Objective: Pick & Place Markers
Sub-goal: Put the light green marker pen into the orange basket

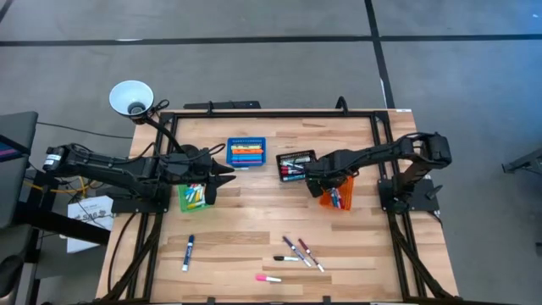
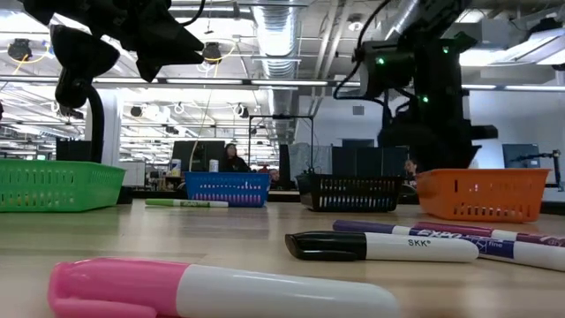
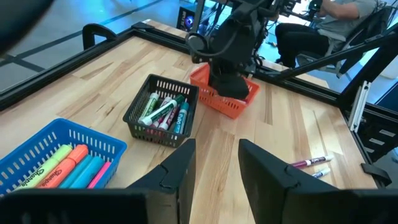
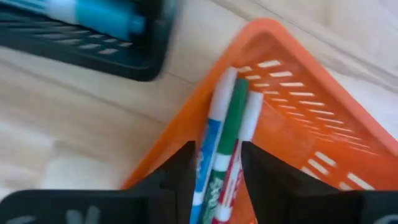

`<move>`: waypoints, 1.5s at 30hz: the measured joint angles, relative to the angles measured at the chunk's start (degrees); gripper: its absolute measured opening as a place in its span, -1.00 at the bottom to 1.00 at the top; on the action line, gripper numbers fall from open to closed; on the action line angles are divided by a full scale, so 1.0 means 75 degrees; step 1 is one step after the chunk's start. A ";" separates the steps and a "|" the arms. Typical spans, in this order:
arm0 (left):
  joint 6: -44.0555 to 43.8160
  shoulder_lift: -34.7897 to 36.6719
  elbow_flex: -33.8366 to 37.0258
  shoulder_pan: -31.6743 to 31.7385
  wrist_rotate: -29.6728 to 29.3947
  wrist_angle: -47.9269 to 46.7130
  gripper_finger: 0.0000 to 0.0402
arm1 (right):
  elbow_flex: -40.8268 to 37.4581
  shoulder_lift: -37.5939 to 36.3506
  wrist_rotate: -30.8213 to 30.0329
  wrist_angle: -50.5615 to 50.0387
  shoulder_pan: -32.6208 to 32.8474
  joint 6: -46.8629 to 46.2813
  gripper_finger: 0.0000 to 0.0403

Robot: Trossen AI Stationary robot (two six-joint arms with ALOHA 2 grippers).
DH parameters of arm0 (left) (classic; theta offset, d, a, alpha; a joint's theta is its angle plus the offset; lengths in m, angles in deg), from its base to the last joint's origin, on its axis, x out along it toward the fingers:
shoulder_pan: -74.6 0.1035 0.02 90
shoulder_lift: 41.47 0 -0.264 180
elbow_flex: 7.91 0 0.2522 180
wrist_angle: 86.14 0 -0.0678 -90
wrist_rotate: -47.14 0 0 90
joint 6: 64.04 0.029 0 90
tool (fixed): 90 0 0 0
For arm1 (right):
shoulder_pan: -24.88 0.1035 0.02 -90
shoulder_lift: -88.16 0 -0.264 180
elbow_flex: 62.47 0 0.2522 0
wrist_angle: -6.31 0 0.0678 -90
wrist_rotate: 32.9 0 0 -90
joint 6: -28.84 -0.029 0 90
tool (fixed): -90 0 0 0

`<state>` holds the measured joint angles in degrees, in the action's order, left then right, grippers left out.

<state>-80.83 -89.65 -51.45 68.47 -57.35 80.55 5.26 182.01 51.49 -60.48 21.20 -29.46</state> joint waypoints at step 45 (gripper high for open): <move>0.2212 -0.3086 -0.1579 0.2730 0.1332 -0.5000 -0.41 | -0.0446 -0.3248 -0.2542 0.6051 0.1903 0.5862 -0.46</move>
<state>-64.25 -112.80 -63.29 88.95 -47.36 43.05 1.91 157.65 32.42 -15.09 35.47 14.50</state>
